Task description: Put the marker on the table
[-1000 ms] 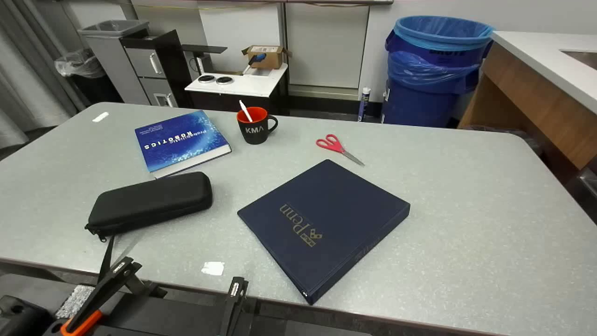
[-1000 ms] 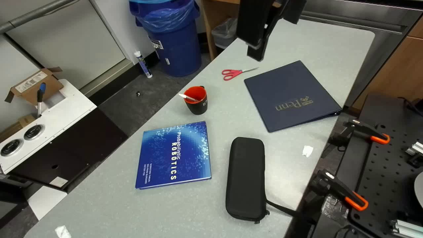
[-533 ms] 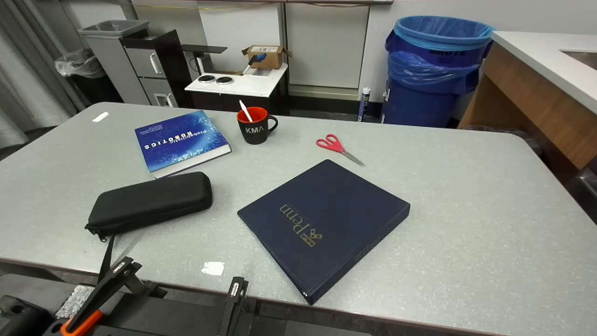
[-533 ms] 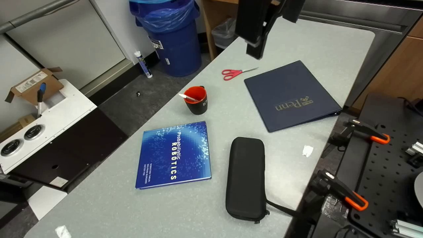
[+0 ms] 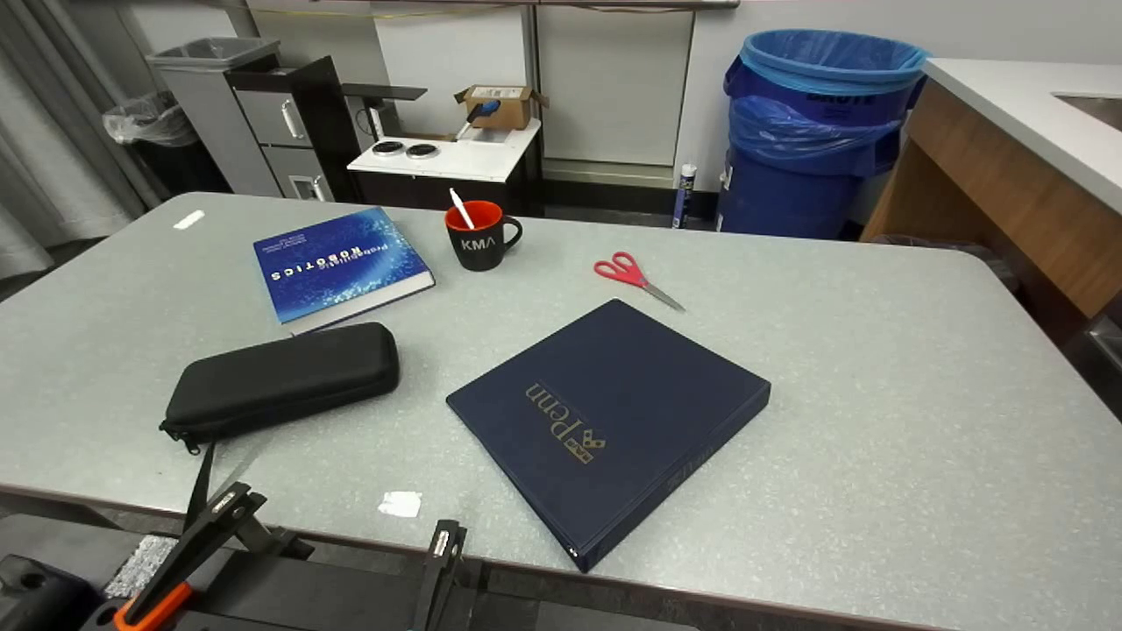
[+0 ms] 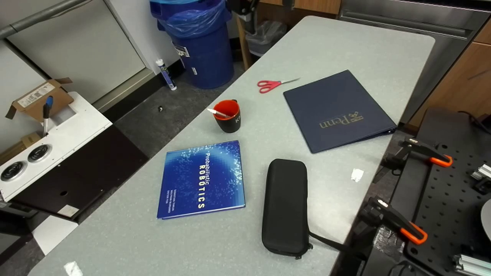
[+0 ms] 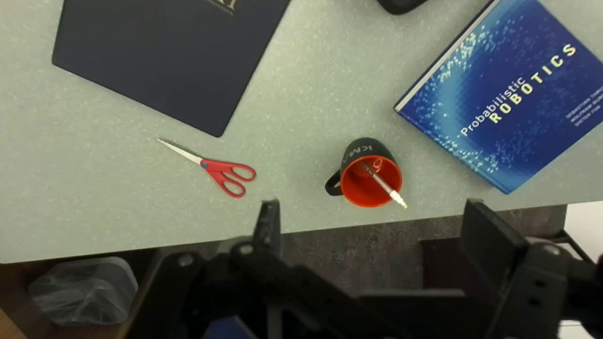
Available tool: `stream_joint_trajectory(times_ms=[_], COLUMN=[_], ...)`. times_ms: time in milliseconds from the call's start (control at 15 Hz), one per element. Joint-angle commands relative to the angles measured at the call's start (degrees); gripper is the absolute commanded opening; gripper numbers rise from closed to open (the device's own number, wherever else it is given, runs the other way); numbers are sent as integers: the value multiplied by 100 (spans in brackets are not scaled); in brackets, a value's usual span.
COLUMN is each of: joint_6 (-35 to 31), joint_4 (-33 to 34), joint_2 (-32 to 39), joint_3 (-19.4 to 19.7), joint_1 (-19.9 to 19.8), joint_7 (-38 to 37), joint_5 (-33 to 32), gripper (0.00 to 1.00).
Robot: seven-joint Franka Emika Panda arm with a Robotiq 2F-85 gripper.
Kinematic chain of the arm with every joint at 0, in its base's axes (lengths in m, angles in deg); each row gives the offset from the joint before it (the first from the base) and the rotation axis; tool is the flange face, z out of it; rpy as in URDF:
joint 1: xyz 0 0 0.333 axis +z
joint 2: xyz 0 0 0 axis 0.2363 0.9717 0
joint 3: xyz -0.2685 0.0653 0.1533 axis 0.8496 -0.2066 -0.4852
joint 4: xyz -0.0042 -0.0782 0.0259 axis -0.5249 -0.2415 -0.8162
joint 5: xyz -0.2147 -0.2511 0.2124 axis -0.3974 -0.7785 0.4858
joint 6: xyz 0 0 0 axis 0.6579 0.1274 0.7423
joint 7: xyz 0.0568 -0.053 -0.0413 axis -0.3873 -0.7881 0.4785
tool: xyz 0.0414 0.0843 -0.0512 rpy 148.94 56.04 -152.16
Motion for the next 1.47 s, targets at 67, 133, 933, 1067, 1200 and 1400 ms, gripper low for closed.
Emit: stream_joint_trajectory(times_ms=[67, 133, 933, 1067, 1200, 1400], joint_6=[9, -121, 682, 795, 858, 1069], joint_4=[1246, 742, 2998, 3555, 4126, 4972], joint_2=[1274, 915, 3399, 4010, 4546, 5207], joint_3=[233, 278, 579, 634, 615, 600], joint_1=[177, 175, 358, 430, 505, 670], joint_7=[-1, -10, 135, 399, 799, 1035], joint_5=[268, 51, -438, -408, -321, -273], gripper=[100, 100, 100, 100, 100, 100])
